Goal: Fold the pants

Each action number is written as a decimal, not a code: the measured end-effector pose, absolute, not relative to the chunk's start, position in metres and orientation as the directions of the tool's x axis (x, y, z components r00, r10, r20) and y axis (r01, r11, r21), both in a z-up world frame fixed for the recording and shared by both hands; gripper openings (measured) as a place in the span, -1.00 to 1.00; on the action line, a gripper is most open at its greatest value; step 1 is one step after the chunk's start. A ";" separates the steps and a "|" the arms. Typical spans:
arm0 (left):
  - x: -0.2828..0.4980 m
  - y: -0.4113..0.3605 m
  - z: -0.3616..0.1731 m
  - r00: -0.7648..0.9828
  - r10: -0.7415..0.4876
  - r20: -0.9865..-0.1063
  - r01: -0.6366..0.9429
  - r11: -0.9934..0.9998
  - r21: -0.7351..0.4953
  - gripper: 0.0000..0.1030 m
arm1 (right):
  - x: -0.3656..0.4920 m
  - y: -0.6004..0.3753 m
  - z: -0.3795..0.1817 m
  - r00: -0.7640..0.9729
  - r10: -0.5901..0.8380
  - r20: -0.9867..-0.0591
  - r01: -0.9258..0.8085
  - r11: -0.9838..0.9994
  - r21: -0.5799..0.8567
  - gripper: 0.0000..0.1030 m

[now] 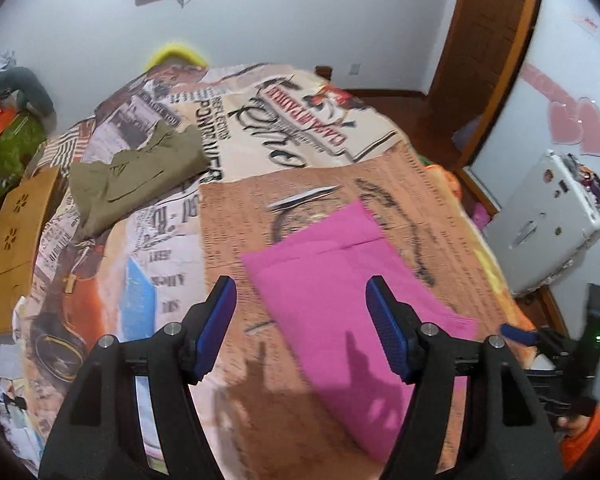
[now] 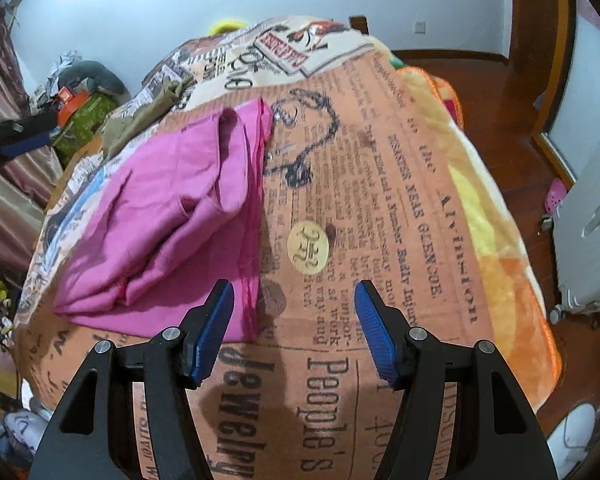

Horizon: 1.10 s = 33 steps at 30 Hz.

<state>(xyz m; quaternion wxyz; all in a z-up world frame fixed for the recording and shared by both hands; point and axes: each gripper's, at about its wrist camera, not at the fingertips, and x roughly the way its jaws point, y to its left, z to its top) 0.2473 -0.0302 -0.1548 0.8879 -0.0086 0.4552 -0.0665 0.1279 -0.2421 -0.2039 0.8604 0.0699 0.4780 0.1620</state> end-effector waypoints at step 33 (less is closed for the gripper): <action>0.298 0.004 -0.250 0.408 -0.116 -0.905 0.121 0.990 -0.072 -0.74 | 0.145 -0.232 -0.188 0.536 0.313 -0.784 -0.185 0.950 0.253 0.14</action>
